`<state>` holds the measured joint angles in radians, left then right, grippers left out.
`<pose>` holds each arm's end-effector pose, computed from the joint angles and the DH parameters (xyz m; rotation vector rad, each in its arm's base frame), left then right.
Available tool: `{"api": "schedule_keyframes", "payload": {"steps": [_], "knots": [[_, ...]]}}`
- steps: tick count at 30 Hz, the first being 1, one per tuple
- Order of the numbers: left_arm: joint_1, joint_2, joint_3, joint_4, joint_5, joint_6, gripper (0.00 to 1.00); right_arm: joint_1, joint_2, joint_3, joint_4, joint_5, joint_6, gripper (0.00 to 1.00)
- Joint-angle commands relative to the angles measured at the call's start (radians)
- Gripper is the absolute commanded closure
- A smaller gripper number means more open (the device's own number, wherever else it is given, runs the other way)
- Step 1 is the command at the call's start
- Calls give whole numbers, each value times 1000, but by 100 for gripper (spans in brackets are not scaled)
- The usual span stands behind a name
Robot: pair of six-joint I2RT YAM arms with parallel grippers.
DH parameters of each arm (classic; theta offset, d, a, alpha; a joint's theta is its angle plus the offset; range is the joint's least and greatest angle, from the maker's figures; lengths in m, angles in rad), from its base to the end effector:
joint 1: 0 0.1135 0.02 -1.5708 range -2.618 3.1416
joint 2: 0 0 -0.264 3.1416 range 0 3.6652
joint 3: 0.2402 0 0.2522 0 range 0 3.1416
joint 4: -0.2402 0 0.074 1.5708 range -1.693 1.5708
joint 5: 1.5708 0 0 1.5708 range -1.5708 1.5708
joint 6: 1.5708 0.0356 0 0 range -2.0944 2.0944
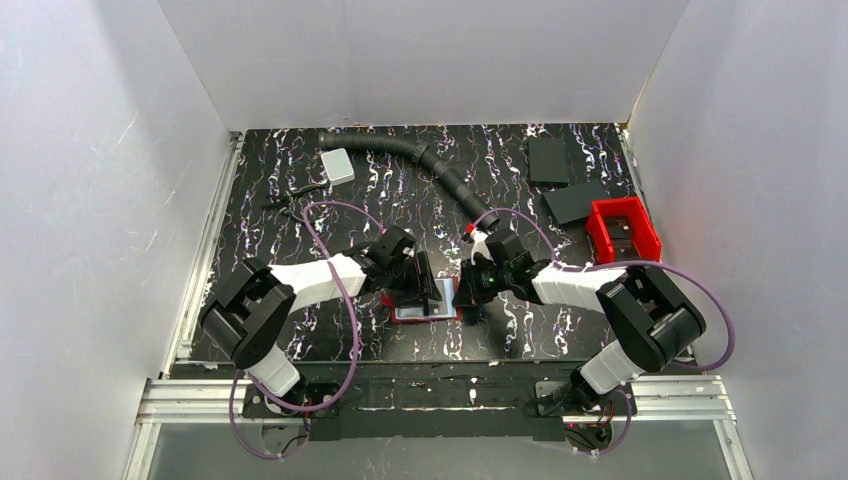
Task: Put the credit cards into the card holder
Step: Insert the credit card into the card holder.
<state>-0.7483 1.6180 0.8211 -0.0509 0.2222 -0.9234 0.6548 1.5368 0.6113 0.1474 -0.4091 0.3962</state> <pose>0.2281 -0.2225 0.1624 -0.1207 2.6573 -0.9443 0.2153 0.1831 0.1429 -0.5335 2.4326 0.9661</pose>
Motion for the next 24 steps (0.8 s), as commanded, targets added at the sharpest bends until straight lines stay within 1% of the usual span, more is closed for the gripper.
{"api": "schedule_keyframes", "payload": {"steps": [1,5,7,9,10,11,14,17,21,24], "knots": [[-3,-75,7,-121,-59,26,46,0,-45,22,-92,90,-18,83],[7,-100,25,-148,-84,41,45,-6,-75,35,-117,90,-12,76],[14,-97,30,-143,-87,48,46,-10,-80,46,-121,87,-10,73],[22,-76,44,-135,-80,53,48,-13,-74,53,-118,84,-7,71],[25,-63,52,-131,-74,56,52,-17,-66,58,-114,81,-7,71],[26,-48,60,-122,-68,57,55,-18,-56,60,-111,77,-7,70],[26,-8,73,-85,-39,54,58,-22,-38,64,-98,69,-5,70],[27,21,88,-64,-29,51,57,-21,-19,67,-89,58,-6,70],[23,81,120,-30,26,28,55,-21,-6,61,-64,36,-2,70],[10,93,117,29,47,20,55,-21,4,58,-48,18,2,71]]}}
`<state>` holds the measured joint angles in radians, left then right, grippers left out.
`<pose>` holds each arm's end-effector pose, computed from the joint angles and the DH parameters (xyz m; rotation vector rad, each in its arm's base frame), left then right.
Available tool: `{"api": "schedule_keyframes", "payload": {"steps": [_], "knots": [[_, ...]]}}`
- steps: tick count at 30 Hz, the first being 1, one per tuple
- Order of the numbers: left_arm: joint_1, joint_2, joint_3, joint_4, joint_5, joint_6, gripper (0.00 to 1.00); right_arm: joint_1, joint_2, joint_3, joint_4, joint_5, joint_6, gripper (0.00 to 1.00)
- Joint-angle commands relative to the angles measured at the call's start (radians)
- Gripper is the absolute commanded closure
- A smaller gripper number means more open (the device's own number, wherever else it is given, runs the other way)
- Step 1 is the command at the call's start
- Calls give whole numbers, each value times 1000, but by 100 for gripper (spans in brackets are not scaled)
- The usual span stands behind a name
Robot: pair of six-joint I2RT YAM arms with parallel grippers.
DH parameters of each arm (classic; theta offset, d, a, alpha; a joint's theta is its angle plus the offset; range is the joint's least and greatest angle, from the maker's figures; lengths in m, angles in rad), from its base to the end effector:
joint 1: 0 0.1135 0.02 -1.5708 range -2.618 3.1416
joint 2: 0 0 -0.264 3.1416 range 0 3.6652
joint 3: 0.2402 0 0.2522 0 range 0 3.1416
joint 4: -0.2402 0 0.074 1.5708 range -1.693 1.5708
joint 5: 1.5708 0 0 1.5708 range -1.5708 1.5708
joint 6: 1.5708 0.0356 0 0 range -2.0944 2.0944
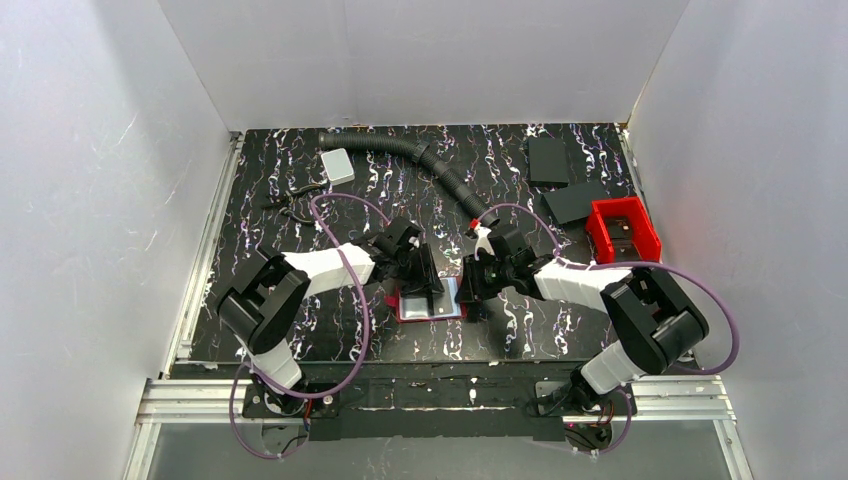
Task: Put the credit cards into the card holder
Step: Insert the credit card into the card holder.
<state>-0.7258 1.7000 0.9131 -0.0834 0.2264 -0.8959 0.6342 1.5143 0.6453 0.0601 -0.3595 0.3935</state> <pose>0.2486 -0.2313 0.1611 -0.1163 2.6692 -0.9159 0.2207 0.1779 0.1511 -0.4815 2.4637 0.8891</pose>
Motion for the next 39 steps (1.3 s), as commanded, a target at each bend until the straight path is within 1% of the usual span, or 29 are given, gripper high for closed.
{"api": "schedule_keyframes", "payload": {"steps": [1,4,7,9,11,12,14,15,16,17,18,22,26,30,32,34,37,39], "knots": [[-19,11,25,76,46,-6,55,-1,33,23,45,-38,8,71],[-35,4,24,147,79,10,54,-2,42,20,58,-47,14,73],[-61,8,58,118,67,65,53,-2,46,17,66,-50,15,73],[-60,7,31,131,80,31,52,-1,41,17,60,-41,9,73],[-55,-4,11,94,55,16,52,-1,30,25,33,-18,-6,73],[-50,-16,3,51,36,15,51,-2,22,30,12,-4,-16,72],[-37,-56,-28,31,13,4,48,-7,-2,36,-34,23,-29,70],[-29,-74,-38,25,10,0,47,-12,-15,34,-48,33,-32,68],[-16,-109,-26,-7,8,6,46,-24,-42,28,-58,33,-37,63],[-14,-113,-17,-17,5,14,46,-29,-43,28,-59,28,-40,61],[-13,-114,-9,-23,2,17,46,-33,-42,28,-81,20,-41,60],[-13,-78,13,-29,9,14,45,-42,-29,24,-54,-4,-25,60],[-19,-22,15,30,65,-16,46,-42,5,17,7,-41,-3,62],[-40,36,27,117,95,-53,47,-38,33,8,71,-79,36,70],[-55,64,49,130,118,-72,48,-32,46,8,91,-89,55,71],[-61,37,37,136,96,-68,48,-31,47,3,102,-100,64,72],[-59,-36,11,102,60,-52,47,-31,32,-8,113,-119,71,72],[-51,-73,-8,60,47,-38,47,-33,20,3,69,-90,47,72]]}}
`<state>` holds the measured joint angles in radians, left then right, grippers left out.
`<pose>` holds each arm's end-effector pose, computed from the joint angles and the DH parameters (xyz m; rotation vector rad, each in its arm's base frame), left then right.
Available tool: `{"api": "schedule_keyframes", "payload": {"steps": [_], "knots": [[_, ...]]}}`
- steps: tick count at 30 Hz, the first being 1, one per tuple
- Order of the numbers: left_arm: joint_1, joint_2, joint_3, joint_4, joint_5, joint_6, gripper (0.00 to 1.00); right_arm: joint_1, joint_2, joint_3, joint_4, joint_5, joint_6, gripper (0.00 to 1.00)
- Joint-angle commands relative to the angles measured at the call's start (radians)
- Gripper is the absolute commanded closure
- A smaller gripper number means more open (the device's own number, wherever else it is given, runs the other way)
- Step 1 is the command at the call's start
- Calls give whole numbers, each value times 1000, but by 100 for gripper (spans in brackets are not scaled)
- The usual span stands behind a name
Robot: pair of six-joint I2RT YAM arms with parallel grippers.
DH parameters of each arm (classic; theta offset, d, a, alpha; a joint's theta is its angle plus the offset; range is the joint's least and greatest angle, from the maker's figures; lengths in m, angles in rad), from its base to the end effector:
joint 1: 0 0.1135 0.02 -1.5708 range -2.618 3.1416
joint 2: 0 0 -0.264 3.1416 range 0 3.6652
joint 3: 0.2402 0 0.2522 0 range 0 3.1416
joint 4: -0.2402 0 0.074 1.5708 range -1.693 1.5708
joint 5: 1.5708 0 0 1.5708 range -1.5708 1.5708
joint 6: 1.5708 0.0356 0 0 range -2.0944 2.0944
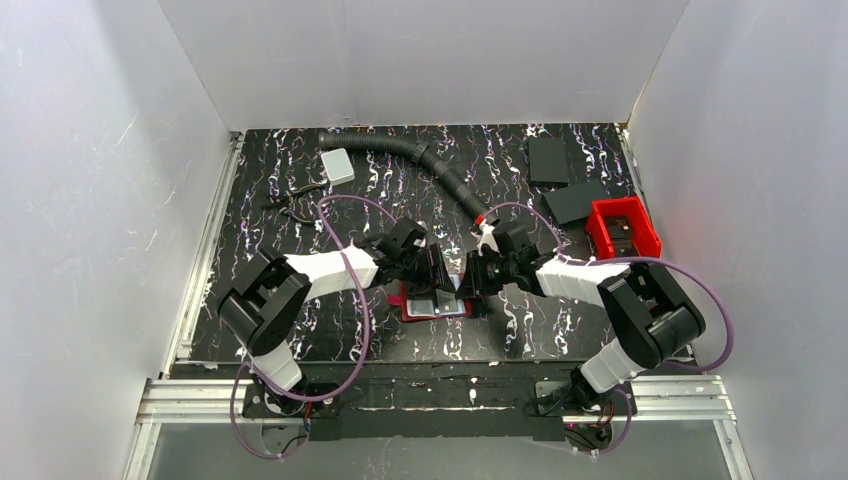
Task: Put the credit cards into the card holder
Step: Insert the credit card into the card holder.
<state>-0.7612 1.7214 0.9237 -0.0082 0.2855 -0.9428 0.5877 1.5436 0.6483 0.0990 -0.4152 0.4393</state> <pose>0.2454 -0.2477 0.1630 -0.0876 2.6503 -1.0520 0.2312 0.1713 0.1476 -0.3987 2.4725 0.9577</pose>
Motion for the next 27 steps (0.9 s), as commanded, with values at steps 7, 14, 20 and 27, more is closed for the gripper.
{"api": "schedule_keyframes", "payload": {"steps": [7,14,20,27], "knots": [[27,-177,-67,-115,-34,22,44,-27,-78,7,-94,20,-68,59],[28,-171,-51,-116,-26,28,44,-28,-61,-9,-45,-32,-39,55],[14,-76,-33,-22,44,-9,51,-26,-25,-25,11,-59,-10,67],[-28,12,13,34,59,-37,53,-14,-16,-40,53,-75,21,75]]}}
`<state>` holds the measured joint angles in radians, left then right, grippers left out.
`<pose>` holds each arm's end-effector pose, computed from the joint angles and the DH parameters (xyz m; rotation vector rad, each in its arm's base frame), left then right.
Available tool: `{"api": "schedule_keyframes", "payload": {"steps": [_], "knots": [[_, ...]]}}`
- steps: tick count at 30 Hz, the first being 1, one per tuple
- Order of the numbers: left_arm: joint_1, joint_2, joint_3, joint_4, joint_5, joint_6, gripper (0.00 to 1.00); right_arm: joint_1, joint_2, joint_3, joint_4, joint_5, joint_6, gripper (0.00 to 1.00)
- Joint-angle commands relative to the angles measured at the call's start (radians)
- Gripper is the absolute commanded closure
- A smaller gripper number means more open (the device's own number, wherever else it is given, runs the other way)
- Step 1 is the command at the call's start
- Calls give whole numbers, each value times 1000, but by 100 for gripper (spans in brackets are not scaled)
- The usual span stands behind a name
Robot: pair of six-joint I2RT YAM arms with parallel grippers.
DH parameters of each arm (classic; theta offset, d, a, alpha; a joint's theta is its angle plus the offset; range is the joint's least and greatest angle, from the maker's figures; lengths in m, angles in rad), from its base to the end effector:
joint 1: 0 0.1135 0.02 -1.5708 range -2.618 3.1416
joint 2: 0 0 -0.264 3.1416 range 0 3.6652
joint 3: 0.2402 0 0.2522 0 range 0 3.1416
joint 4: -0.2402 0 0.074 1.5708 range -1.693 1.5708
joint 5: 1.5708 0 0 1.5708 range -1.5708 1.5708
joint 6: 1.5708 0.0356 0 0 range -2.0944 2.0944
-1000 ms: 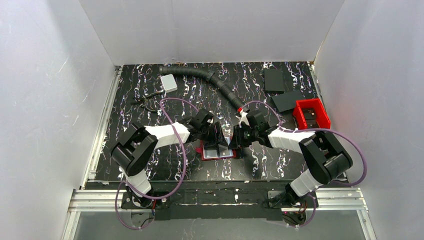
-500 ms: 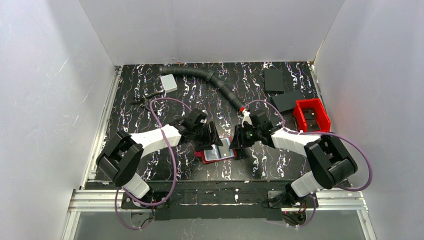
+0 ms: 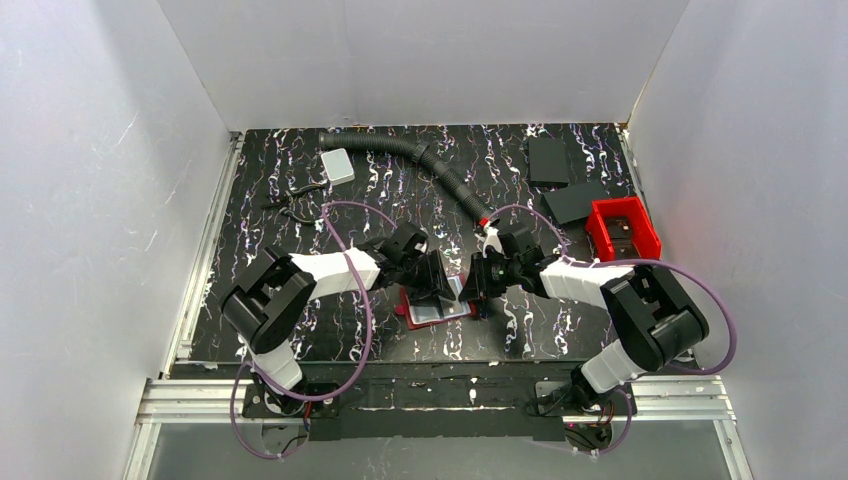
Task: Put the credit cards into the card holder
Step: Insert the credit card into the card holder.
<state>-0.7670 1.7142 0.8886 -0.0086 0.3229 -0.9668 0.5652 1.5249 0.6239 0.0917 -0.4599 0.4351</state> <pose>0.2372 -0.2443 0.1556 -0.1003 2.7009 -1.0779 0.2281 0.1633 0.1458 -0.3971 2.4848 0.9955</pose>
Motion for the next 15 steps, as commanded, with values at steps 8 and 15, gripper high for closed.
{"api": "schedule_keyframes", "payload": {"steps": [8,15], "knots": [[-34,-24,54,-35,-18,-5,51,16,-11,-23,62,-21,29,78],[-17,-154,-3,-170,-108,34,44,16,-92,12,-82,90,-35,63]]}}
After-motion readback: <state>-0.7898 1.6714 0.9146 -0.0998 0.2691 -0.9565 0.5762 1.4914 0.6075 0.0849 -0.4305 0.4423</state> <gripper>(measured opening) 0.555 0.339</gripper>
